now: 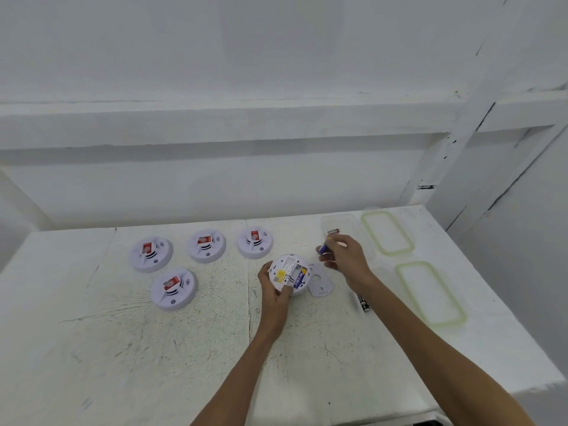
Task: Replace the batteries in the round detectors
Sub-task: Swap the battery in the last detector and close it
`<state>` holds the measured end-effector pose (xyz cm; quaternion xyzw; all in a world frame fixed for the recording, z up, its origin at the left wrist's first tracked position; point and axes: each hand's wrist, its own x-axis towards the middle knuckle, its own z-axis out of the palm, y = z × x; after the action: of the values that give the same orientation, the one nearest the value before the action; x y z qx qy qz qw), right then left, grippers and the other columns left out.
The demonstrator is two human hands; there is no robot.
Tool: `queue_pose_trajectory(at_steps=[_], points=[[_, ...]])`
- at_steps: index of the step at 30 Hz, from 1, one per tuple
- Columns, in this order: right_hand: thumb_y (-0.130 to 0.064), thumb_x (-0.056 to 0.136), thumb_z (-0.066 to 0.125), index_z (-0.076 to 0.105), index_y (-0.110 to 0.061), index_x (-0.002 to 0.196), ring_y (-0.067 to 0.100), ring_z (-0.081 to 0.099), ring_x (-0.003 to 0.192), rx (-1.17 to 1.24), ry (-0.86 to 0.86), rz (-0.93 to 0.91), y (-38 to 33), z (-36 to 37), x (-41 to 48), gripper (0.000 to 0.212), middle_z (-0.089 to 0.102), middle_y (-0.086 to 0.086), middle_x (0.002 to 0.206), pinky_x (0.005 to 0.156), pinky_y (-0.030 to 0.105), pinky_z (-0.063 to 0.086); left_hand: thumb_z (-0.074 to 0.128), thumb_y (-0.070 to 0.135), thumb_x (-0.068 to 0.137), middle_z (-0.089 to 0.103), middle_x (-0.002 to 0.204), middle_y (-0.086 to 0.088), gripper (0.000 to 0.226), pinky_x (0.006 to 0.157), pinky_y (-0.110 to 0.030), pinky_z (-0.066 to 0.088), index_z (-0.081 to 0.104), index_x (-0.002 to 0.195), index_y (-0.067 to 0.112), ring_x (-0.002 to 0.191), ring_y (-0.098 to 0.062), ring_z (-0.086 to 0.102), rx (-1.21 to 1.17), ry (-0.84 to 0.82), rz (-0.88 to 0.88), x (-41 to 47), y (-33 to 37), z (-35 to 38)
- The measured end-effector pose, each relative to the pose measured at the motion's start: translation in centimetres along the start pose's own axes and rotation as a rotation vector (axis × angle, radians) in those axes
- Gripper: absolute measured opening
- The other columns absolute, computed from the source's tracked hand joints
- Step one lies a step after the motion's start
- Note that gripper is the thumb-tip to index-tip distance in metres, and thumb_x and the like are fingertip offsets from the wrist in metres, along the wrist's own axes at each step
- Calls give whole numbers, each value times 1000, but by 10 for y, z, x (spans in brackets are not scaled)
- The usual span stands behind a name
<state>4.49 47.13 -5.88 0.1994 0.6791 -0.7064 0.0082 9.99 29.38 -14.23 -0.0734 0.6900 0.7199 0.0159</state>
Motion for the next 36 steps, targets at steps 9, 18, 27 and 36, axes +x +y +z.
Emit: queue_pose_trajectory(at_steps=[9,18,27,36], points=[[-26,96,66,62,-22,109,0,70,83,-460,-104,-471,18,16,-27,15,76,-7,93,65,13,52,69,16,98,48,152,10,75,97,-16,52,28,160,25,132,2,54,-67,-29,28,3,0,2],[-31,94,65,66,-26,113,10,54,98,-903,-258,-700,36,22,-29,19,69,-8,109,79,23,45,69,10,98,57,149,9,73,103,-30,54,34,160,25,131,-9,60,-143,-36,31,0,5,3],[-51,79,77,55,-25,131,13,47,117,-790,-146,-483,31,23,-23,62,56,-8,128,93,25,44,64,18,102,57,149,4,62,100,-40,58,38,158,27,131,-15,61,-226,-18,37,-2,6,3],[-60,65,84,45,-23,141,12,61,114,-623,-267,-261,43,30,-16,93,60,-5,132,96,32,55,43,21,112,63,141,-6,36,92,-51,61,52,144,35,120,-25,69,-301,75,-40,-2,11,5]])
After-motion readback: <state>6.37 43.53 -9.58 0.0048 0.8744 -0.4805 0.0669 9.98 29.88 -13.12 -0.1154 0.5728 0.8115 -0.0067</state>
